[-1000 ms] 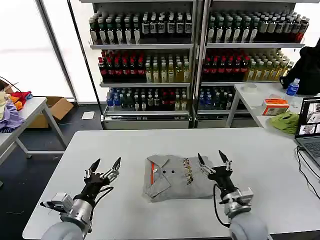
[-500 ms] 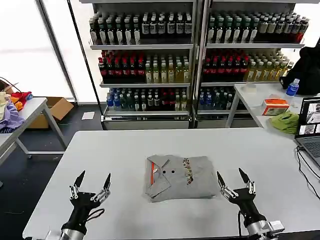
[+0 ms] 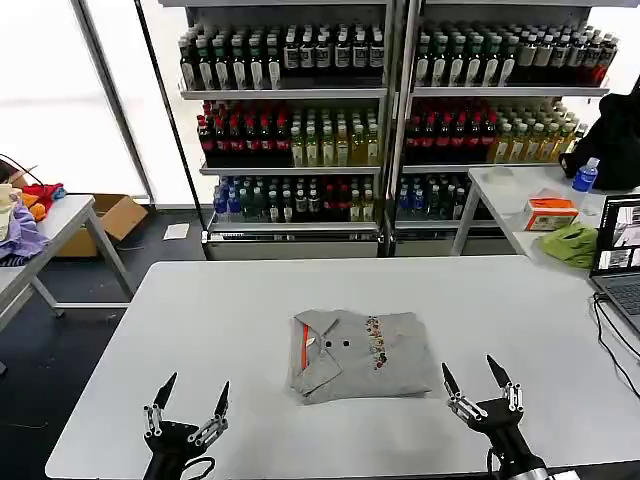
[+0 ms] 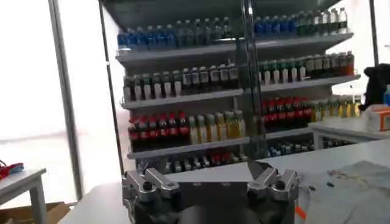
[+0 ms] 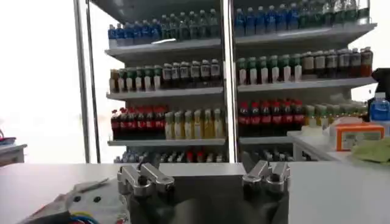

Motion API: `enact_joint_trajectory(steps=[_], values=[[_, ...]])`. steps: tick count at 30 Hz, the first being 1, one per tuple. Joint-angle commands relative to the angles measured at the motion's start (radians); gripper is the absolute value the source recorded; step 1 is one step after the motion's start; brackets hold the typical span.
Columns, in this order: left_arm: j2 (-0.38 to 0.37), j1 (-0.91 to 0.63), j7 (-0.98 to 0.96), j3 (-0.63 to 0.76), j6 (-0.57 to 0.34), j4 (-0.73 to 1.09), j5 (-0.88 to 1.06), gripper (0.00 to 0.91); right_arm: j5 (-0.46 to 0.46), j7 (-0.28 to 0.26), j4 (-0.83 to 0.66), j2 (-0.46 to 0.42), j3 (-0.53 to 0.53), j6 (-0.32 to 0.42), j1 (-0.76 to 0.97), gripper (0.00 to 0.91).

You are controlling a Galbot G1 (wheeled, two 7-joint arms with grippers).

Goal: Fold and organize the clothes.

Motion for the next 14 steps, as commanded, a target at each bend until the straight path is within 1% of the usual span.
enact_joint_trajectory(steps=[1, 14], values=[[-0.008, 0.044, 0.002, -0.004, -0.045, -0.002, 0.035, 0.907, -0.003, -0.006, 0.002, 0.001, 0.014, 0.022, -0.035, 0.907], [-0.013, 0.053, 0.006, -0.022, -0.040, -0.021, 0.024, 0.907, -0.005, -0.012, 0.007, 0.010, 0.021, 0.031, -0.043, 0.907]])
